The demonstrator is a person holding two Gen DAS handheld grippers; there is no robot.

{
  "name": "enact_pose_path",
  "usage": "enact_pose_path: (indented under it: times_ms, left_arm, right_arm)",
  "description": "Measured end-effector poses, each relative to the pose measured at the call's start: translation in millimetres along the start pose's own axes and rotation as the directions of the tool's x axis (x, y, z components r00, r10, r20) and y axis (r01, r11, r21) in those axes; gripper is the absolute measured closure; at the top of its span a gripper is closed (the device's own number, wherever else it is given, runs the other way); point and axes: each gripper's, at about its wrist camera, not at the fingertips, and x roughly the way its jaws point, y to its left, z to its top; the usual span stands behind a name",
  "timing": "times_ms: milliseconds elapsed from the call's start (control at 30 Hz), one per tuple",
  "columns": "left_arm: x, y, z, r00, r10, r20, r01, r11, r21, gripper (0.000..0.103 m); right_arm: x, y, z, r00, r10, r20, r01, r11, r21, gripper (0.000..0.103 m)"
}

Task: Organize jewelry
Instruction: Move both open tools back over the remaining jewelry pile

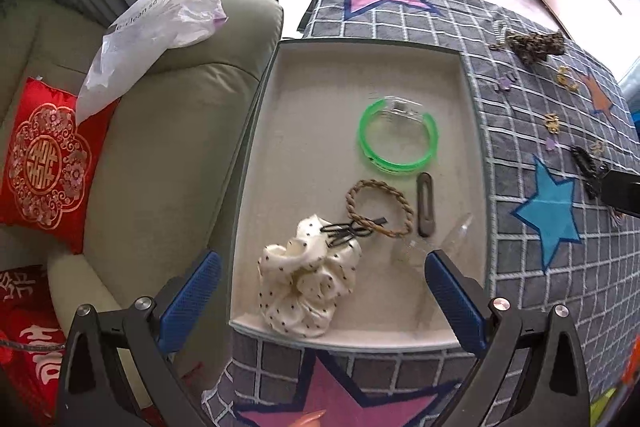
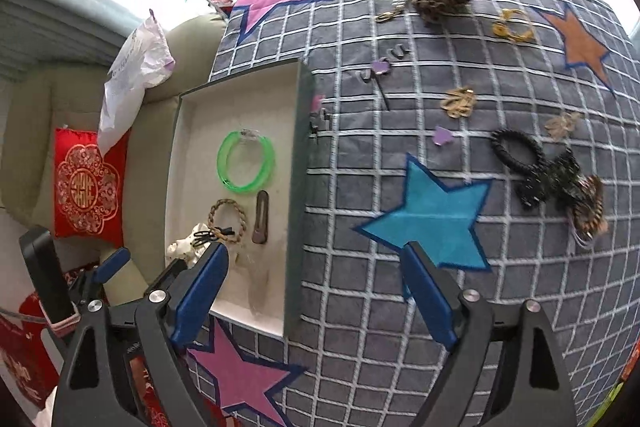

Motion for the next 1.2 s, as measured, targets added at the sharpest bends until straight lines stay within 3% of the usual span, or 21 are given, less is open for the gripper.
enact_pose_path:
  times_ms: [300,533,1200]
  left_arm:
    - [-36,-23,-12,1.000,-0.019,0.016,0.019,0.999,0.045,0.001]
    - [-53,-38,-16,1.000,-0.007,0.021,0.006,0.998,0.065,0.001]
    - [-86,-124,-12,0.991,-0.133,0.025,0.126,0.974,0.190,0.001]
  right_arm:
    - [-39,-31,-22,0.996,-0.007,0.084,0.002,0.998,0.061,0.012]
    - [-59,-67,-43,0.995,-0.019,0.100,0.007,0.993,0.122,0.012]
    - [-107,-183,-73,0.985,-0.050,0.163,-0.003,0.951,0.310,0.012]
